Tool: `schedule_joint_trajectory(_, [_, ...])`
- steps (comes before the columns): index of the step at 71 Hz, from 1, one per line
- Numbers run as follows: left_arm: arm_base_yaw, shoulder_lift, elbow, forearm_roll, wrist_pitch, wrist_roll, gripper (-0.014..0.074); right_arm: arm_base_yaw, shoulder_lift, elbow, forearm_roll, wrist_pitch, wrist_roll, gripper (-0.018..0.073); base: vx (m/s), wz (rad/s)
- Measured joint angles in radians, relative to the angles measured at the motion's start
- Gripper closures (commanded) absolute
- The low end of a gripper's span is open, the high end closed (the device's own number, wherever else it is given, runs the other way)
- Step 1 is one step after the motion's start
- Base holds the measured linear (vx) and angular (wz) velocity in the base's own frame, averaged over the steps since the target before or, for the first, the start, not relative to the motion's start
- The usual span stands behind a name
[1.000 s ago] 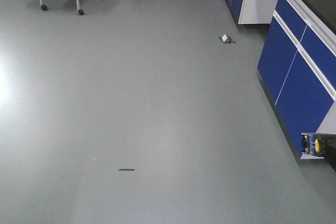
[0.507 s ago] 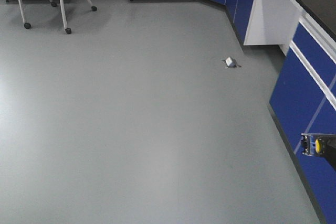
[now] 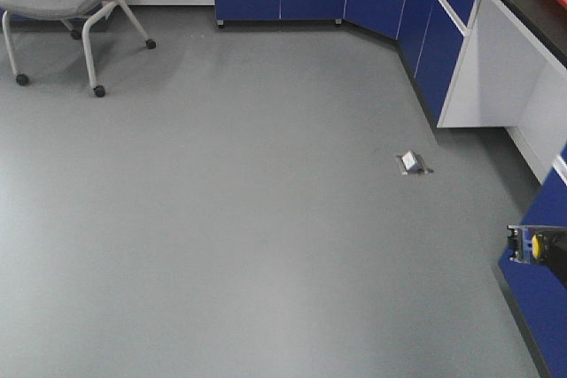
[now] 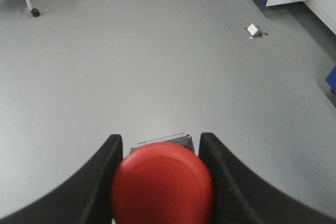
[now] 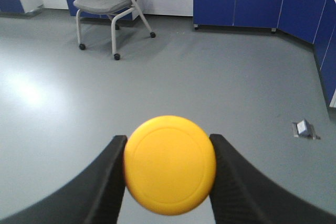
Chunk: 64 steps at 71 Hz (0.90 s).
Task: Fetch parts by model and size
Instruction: 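Drive the base to the bench with the red tray, holding both buttons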
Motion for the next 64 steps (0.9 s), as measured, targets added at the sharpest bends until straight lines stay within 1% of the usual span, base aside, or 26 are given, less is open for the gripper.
schedule_joint_trajectory(64, [0.0, 0.0, 0.0, -0.001, 0.0, 0.0, 0.0594, 0.0, 0.0, 0.001, 0.0, 0.0, 0.0, 0.0569, 0.73, 0.04])
